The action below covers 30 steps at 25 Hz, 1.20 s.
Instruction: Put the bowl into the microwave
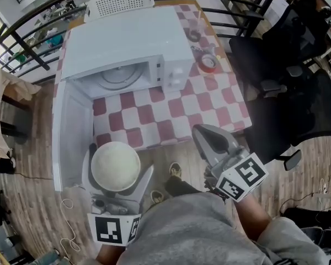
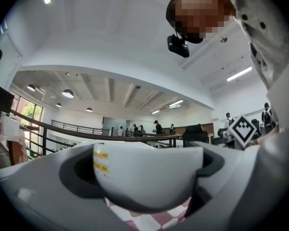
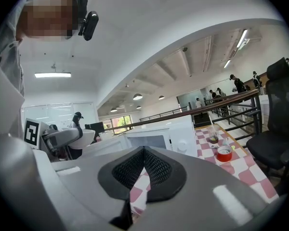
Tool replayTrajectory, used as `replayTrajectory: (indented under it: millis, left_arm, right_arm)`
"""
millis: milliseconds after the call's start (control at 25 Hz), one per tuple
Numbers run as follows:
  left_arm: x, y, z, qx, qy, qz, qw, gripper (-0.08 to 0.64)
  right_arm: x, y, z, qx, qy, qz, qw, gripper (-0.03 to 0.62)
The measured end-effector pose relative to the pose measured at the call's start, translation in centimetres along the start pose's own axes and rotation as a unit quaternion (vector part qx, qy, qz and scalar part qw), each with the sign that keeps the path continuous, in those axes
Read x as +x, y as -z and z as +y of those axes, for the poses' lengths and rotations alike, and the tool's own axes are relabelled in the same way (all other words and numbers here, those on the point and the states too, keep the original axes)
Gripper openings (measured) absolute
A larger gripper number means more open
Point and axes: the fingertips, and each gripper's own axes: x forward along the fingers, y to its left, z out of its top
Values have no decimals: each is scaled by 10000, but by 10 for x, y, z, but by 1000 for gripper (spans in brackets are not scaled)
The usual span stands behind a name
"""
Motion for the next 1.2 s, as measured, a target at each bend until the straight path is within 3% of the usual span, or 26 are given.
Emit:
replayTrajectory:
  millis: [1200]
  left_arm:
    - [31, -1, -8, 88, -391, -116, 9991, 541]
  right_arm:
    - [20, -3, -28, -6, -464, 35, 9989, 0]
